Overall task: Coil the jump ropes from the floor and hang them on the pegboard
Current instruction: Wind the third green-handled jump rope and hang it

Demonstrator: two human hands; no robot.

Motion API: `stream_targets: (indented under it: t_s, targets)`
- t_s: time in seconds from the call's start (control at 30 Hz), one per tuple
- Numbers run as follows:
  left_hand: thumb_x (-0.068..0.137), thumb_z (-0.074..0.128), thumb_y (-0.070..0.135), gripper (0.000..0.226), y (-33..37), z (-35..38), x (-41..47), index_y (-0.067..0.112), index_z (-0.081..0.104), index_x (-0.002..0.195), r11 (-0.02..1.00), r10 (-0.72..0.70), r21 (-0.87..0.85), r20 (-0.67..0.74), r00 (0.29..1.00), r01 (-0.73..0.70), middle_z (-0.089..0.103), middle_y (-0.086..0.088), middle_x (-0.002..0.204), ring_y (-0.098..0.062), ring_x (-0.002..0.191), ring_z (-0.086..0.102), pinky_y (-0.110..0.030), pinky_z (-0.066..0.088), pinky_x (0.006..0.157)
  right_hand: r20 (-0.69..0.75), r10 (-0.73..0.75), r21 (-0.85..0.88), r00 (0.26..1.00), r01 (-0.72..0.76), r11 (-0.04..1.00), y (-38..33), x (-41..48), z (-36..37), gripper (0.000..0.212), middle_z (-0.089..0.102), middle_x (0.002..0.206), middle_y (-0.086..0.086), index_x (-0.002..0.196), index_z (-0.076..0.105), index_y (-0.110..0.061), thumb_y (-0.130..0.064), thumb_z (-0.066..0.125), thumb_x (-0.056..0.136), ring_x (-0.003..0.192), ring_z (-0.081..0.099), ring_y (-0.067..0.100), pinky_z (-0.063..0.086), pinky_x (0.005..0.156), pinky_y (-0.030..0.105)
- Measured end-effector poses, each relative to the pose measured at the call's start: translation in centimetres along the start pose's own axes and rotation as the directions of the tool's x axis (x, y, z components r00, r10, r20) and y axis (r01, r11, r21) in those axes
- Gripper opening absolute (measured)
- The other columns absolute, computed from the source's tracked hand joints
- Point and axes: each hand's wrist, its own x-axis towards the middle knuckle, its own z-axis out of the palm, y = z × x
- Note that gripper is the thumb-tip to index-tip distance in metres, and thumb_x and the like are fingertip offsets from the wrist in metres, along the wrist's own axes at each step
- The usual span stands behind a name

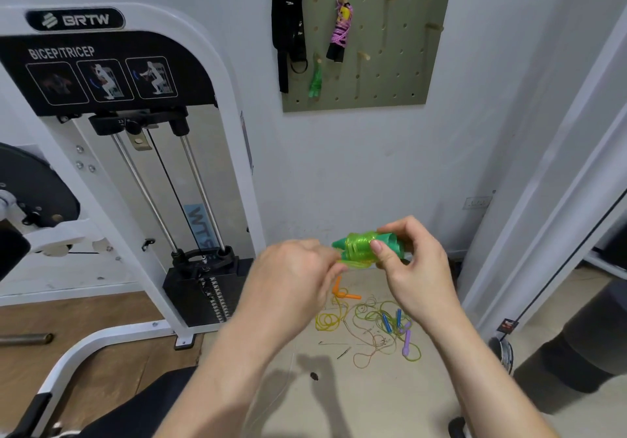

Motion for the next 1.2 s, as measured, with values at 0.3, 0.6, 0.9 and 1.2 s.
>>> stream_targets:
  t_s: [0.3,0.6,0.9,1.2]
  targets:
    - [0.090,0.063,0.031,0.007,-0.5,-1.8,2.4,0.028,0.061,0.083,0.820,-0.180,-0.518,0.171,0.969,0.244,0.064,0.004,0.073,-0.014,0.069,0.057,-0.039,0.049,0.070,0.419,0.011,0.357,0.908,-0.176,0.917,-2.6,0.9,-3.2,0.015,0.071,0.092,0.009,0.091,0.067,-0.017,-0.003,0.067,0.087,0.090,0.068,0.024,0.058,0.080,0.038]
    - [0.086,0.060,0.030,0.012,2.9,-0.4,1.4,0.023,0.070,0.087,0.978,-0.069,-0.208,-0.191,0.979,0.029,0.068,0.007,0.069,-0.017,0.060,0.061,-0.030,0.046,0.057,0.459,0.370,0.441,0.808,-0.569,0.694,-5.1,-1.0,-0.6,0.019,0.066,0.087,-0.004,0.114,0.052,-0.037,-0.042,0.051,0.096,0.080,0.064,0.014,0.057,0.077,0.040]
    - [0.090,0.061,0.008,0.013,3.7,-1.9,1.6,0.011,0.074,0.094,0.171,-0.496,-0.930,0.203,0.844,0.324,0.071,-0.003,0.069,-0.008,0.049,0.045,-0.015,0.039,0.049,0.448,0.452,0.695,0.771,-0.618,0.367,-5.7,0.8,-1.0,0.027,0.048,0.057,0.007,0.093,0.058,-0.019,-0.046,0.054,0.093,0.042,0.043,0.015,0.032,0.040,0.019]
    - [0.081,0.074,0.015,0.012,4.3,-0.9,0.5,0.025,0.078,0.088,0.474,-0.491,-0.798,0.109,0.864,0.371,0.075,0.013,0.081,-0.002,0.081,0.070,-0.027,0.055,0.078,0.495,0.452,0.781,0.742,-0.608,0.142,-5.1,1.0,-0.9,0.026,0.052,0.069,0.006,0.090,0.049,-0.020,-0.025,0.070,0.076,0.046,0.054,0.013,0.031,0.035,0.016]
